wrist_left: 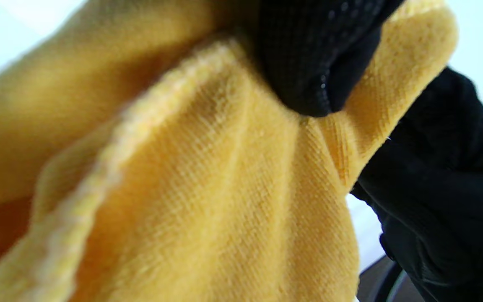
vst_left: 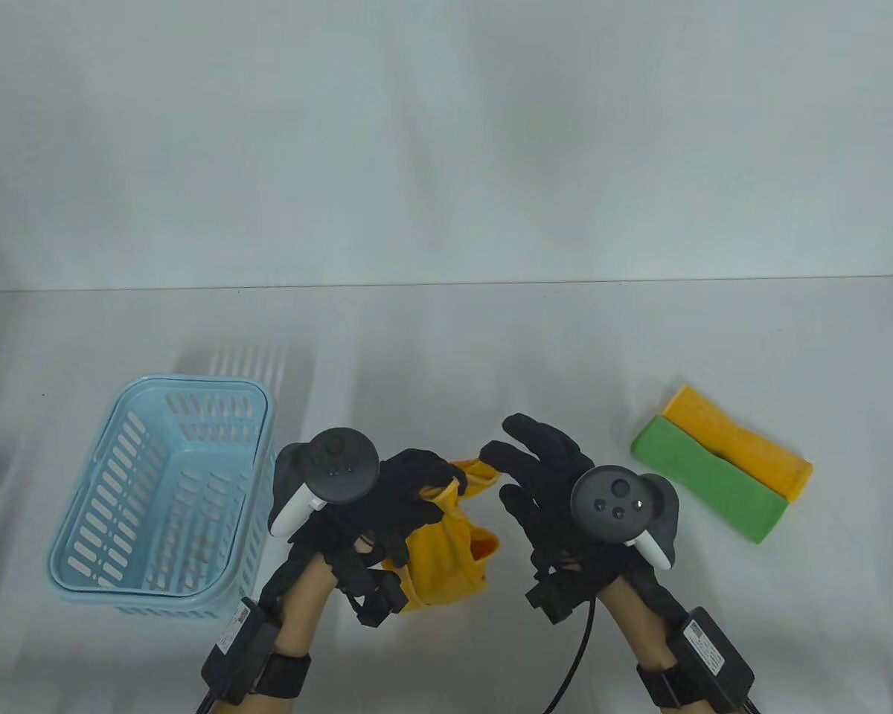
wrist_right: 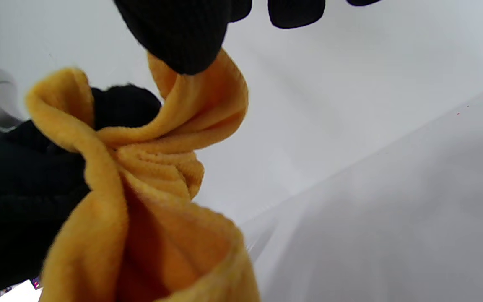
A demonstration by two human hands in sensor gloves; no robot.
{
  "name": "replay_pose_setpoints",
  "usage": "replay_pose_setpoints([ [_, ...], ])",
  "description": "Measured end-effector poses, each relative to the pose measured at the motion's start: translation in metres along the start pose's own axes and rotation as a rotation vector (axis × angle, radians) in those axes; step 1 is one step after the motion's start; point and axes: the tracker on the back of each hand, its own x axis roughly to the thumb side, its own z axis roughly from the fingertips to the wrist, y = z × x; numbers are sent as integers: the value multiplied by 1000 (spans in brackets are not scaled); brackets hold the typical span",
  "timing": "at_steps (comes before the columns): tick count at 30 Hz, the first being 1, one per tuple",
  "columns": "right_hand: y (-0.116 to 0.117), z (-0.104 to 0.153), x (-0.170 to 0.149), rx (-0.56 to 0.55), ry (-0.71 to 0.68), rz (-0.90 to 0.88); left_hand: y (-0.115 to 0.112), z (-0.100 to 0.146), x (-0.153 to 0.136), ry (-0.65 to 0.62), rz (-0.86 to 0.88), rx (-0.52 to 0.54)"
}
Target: Roll square towel into towel roll
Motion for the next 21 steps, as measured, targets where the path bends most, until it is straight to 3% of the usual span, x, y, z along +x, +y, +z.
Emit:
replay_pose_setpoints([
  [8, -1, -3, -12, -9, 65, -70, -3, -2, -7, 32, 24, -11],
  [14, 0, -5, -20, -6, 149, -331, -8, -4, -10, 46, 46, -20],
  [21, -10, -10, -18, -102, 275, -401, -12, -6, -13, 70, 45, -12],
])
